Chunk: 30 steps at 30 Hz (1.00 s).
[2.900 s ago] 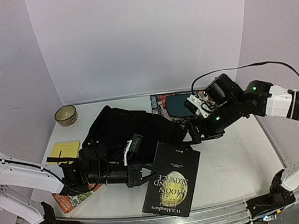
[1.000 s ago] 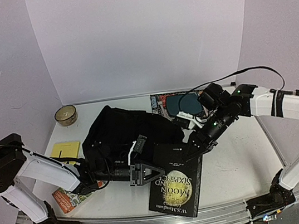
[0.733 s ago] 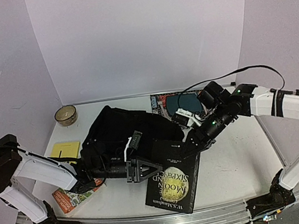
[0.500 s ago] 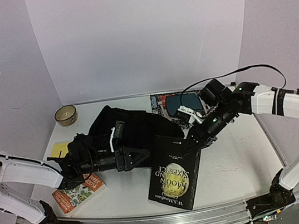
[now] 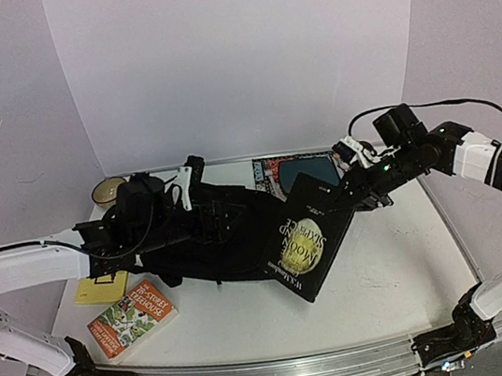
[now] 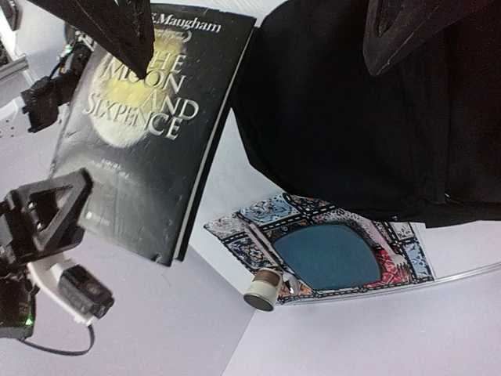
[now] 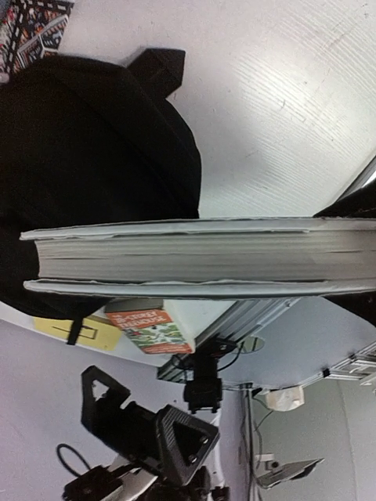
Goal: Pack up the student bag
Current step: Pick up the largest pocket of the bag from the student bag.
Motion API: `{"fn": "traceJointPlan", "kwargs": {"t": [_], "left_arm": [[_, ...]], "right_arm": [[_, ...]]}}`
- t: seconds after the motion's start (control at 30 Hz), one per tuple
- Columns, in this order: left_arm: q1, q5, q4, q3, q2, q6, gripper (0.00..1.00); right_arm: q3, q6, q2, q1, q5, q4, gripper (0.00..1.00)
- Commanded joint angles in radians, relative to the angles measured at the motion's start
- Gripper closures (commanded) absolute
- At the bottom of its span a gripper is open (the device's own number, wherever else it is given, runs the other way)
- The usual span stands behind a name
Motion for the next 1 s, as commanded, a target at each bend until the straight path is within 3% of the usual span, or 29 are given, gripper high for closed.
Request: {"fn": "traceJointPlan", "kwargs": {"t": [0.0, 0.27, 0.57, 0.97], "left_arm": [[0.004, -0.067, -0.190, 0.138, 0.087, 0.126, 0.04], [0.003, -0.042, -0.301, 0.316, 0.249, 0.242, 0.01], [-0.007, 0.026, -0.447, 0.553, 0.488, 0.275, 0.01], [-0.017, -0.006, -0.580, 0.769, 0.709, 0.285, 0.01]], "right_arm": [[0.014, 0.134, -0.087, -0.082, -0.008, 0.143, 1.00], [-0.078, 0.286, -0.177, -0.189, 0.139, 0.253, 1.00], [-0.168, 0.354, -0.279, -0.196, 0.369, 0.309, 1.00], [-0.224, 0.357, -0.295, -0.196, 0.371, 0.344, 1.00]]}}
